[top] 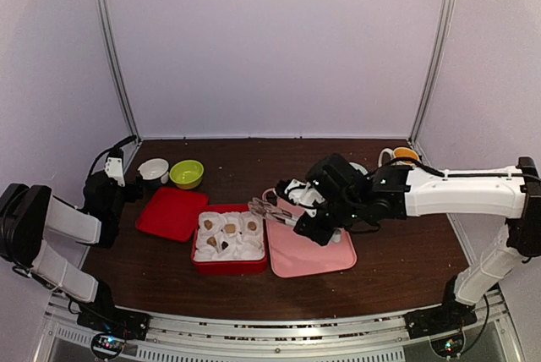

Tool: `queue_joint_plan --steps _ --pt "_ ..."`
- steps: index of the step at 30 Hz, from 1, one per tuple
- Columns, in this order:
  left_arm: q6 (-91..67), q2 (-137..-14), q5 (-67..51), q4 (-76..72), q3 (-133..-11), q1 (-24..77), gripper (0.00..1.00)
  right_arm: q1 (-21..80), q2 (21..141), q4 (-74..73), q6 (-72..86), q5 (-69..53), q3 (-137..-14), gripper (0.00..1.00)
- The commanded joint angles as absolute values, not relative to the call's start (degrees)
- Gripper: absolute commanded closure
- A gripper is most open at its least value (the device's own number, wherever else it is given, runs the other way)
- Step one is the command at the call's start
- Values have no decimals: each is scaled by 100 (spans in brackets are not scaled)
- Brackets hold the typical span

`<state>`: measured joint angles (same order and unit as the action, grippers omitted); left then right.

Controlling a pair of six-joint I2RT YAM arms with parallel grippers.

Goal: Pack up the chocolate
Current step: Place the fake chocolate in the empty pocket of the box, then pick up the fake chocolate from the plate.

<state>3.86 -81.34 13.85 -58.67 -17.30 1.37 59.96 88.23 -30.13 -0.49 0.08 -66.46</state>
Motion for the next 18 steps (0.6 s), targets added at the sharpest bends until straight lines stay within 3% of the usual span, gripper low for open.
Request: queue_joint_plan --steps 1,11,18 --pt "325 -8178 1307 -6169 -1723 100 2 5744 8025 -1812 295 772 -6038 70" --pt "325 -8180 1303 -6166 -1723 101 2 4983 7033 -12 591 1917 -4365 71" --pt "325 -8183 1307 -6173 -1724 101 2 4921 6983 964 446 2289 -3758 71"
